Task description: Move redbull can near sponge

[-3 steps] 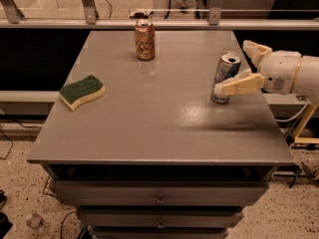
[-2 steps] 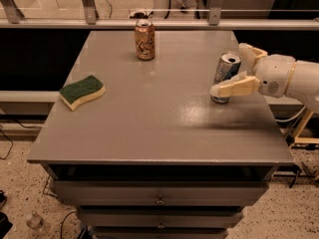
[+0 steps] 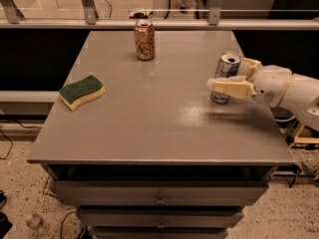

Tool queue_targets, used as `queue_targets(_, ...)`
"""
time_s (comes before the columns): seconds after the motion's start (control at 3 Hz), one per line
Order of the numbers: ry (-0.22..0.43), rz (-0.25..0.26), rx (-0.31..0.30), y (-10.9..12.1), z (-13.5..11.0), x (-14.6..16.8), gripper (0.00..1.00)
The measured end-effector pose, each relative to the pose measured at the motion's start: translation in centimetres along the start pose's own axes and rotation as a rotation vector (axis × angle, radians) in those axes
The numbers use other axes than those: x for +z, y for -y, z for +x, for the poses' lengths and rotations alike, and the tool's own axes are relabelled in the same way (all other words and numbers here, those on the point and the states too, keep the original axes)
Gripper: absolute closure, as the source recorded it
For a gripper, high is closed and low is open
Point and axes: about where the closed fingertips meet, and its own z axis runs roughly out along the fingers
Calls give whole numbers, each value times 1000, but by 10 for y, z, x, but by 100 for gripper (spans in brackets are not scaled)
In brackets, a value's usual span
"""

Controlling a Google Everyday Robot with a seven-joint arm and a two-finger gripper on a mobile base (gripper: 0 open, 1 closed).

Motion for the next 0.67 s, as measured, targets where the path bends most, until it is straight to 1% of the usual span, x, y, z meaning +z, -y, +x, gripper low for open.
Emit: queue_targets(0.67, 8, -9, -1, -3, -1, 5, 79)
